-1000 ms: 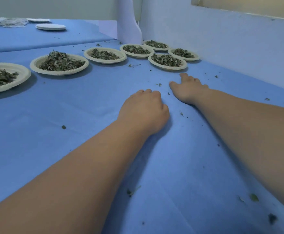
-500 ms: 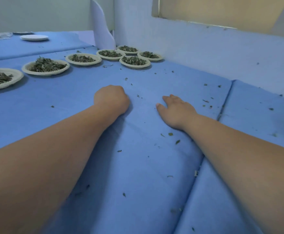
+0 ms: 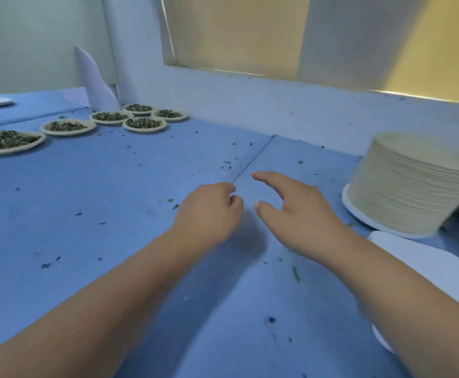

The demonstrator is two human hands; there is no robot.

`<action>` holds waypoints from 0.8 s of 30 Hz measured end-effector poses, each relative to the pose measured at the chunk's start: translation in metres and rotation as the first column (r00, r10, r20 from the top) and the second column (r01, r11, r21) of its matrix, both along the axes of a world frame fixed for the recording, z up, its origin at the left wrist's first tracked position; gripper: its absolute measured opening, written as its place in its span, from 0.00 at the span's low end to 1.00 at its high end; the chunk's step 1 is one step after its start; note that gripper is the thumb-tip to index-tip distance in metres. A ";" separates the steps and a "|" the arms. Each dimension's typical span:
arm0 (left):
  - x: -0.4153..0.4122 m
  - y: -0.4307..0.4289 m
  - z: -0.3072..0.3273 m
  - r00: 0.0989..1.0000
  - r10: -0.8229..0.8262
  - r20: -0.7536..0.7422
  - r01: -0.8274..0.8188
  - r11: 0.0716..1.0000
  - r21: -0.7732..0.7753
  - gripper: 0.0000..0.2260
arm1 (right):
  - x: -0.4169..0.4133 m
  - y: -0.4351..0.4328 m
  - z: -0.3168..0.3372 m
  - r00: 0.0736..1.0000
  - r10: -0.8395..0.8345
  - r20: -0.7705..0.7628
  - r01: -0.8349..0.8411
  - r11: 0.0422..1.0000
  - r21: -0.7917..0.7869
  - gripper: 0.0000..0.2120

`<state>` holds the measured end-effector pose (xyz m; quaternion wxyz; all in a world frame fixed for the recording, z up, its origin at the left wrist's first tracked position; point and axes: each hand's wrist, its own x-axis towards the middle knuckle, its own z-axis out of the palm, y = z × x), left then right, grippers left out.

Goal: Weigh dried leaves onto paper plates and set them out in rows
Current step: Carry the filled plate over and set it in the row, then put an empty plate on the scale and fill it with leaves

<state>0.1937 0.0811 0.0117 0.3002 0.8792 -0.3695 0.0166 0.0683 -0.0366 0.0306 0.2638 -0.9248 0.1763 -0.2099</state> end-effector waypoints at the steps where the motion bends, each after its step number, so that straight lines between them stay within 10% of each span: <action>1: -0.021 -0.012 0.006 0.999 -0.048 0.013 0.048 0.998 -0.030 0.12 | -0.028 -0.006 0.004 0.998 -0.044 0.036 0.043 0.999 0.033 0.24; 13: -0.195 -0.136 0.039 0.906 -0.317 0.282 0.386 0.892 -0.236 0.19 | -0.268 -0.072 -0.032 0.868 -0.469 0.160 0.443 0.880 0.173 0.21; 24: -0.194 -0.196 0.057 0.781 -0.367 0.506 0.412 0.911 0.024 0.26 | -0.276 -0.068 -0.039 0.797 -0.475 0.372 0.494 0.868 0.048 0.16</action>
